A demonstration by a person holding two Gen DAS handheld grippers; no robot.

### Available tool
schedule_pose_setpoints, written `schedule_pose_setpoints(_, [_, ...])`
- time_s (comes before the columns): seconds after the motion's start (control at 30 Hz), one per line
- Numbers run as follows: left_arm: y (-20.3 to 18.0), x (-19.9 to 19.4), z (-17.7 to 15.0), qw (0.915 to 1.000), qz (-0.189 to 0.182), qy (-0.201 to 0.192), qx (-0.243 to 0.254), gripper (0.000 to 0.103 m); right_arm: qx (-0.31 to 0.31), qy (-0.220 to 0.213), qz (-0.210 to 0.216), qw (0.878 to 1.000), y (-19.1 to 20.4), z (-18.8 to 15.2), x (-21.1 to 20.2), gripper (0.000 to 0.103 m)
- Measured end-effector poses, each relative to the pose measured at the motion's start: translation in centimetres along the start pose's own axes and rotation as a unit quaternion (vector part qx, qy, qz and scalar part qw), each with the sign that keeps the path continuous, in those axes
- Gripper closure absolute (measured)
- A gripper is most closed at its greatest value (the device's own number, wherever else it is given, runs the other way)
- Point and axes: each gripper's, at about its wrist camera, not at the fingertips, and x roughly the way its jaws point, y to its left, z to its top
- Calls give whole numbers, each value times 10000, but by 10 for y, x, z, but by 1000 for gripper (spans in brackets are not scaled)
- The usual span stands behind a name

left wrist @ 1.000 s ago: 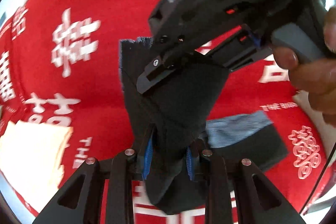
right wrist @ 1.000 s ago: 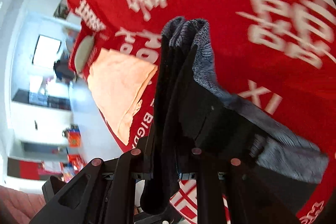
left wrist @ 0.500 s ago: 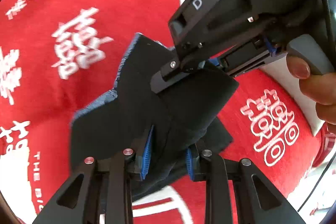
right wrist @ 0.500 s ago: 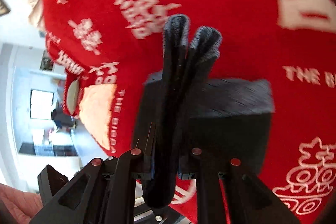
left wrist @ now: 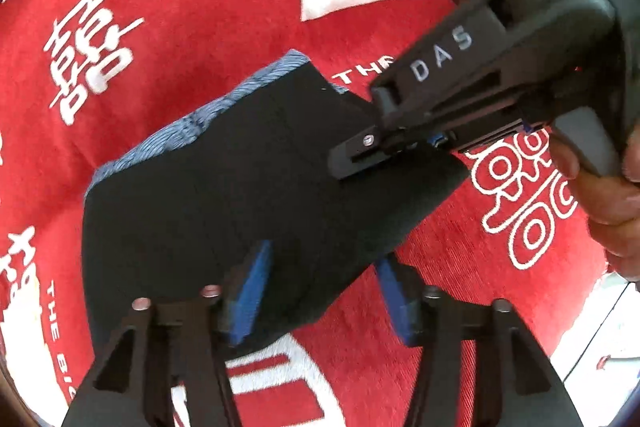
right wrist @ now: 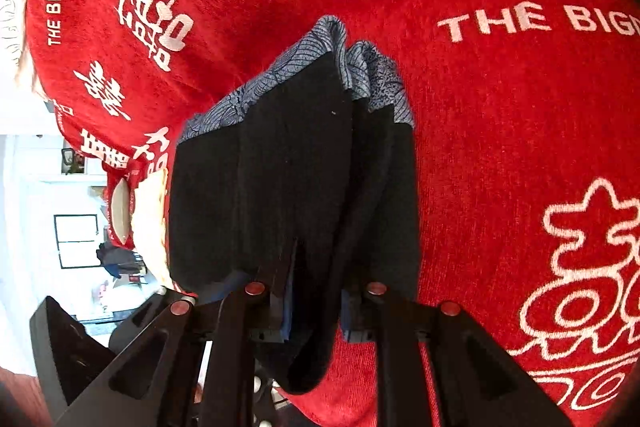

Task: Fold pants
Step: 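Lower the folded trousers onto the bed cover and open both grippers, then smooth the folded trouser square with both open grippers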

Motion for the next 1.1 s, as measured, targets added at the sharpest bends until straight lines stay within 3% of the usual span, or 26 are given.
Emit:
schedule_pose_setpoints(0.13, [14,-22,-8,10000,-31,-6,-13,46,-185,-44,-438,9989,7,-6,-8,78])
schedule_pose_setpoints(0.27, [50,-34,-13,9985,126,140,-517,46,-457,-98,-1203,9916,23,-16,-10,69])
schedule_pose_setpoints(0.47, [108,-26,-25,9909,606,282,-1165,46,-548,-229,-1916,9797,28,-34,-13,56])
schedule_pose_setpoints(0.57, [127,-13,-37,9871,625,445,-1407,46,-657,-330,-2165,9735,31,-39,-12,50])
schedule_pose_setpoints(0.67, [139,-3,-46,9829,509,529,-1686,33,-774,-342,-2459,9656,33,-40,-5,44])
schedule_pose_setpoints(0.77, [142,5,-48,9811,423,621,-1783,30,-946,-410,-2641,9590,37,-39,1,43])
schedule_pose_setpoints(0.87, [139,7,-47,9811,390,653,-1782,21,-980,-418,-2844,9528,37,-38,7,40])
schedule_pose_setpoints(1.1, [141,5,-38,9762,671,961,-1823,21,-957,-428,-2934,9502,40,-38,5,38])
